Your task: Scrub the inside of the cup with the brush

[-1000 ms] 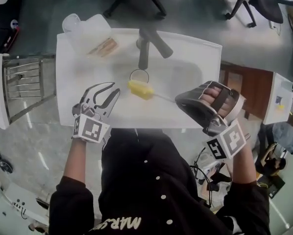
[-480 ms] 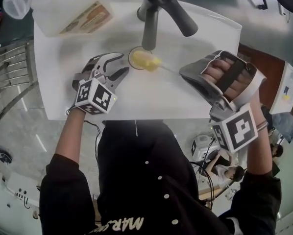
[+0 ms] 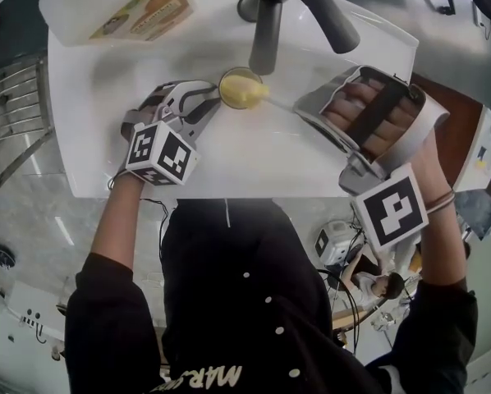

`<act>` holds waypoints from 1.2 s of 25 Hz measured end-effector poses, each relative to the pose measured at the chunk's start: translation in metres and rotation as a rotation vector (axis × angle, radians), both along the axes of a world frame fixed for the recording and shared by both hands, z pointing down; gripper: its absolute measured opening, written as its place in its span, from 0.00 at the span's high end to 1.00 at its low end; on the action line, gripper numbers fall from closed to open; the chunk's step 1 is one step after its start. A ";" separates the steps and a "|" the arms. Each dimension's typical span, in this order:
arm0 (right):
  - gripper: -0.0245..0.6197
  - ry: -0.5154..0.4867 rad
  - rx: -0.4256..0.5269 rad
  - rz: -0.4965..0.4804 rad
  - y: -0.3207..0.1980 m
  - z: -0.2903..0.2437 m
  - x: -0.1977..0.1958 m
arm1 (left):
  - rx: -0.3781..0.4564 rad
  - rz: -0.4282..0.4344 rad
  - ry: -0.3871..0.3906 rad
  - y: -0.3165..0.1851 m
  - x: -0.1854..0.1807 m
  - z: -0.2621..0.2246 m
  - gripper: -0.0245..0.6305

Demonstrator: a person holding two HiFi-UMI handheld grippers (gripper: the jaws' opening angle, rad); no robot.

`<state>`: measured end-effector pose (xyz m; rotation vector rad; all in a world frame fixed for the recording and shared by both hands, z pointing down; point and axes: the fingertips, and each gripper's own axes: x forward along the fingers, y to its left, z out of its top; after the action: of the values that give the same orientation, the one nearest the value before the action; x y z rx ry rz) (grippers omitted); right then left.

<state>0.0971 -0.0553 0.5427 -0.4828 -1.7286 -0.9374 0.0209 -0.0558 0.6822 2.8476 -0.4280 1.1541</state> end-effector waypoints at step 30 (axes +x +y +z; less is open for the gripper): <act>0.88 -0.269 -0.861 1.414 -0.003 0.053 0.026 | -0.003 0.011 -0.158 0.006 0.023 -0.013 0.83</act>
<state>0.1229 -0.0584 0.5954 0.4062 -2.0491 0.8017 0.0435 -0.0499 0.6691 2.7705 -0.4177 1.3857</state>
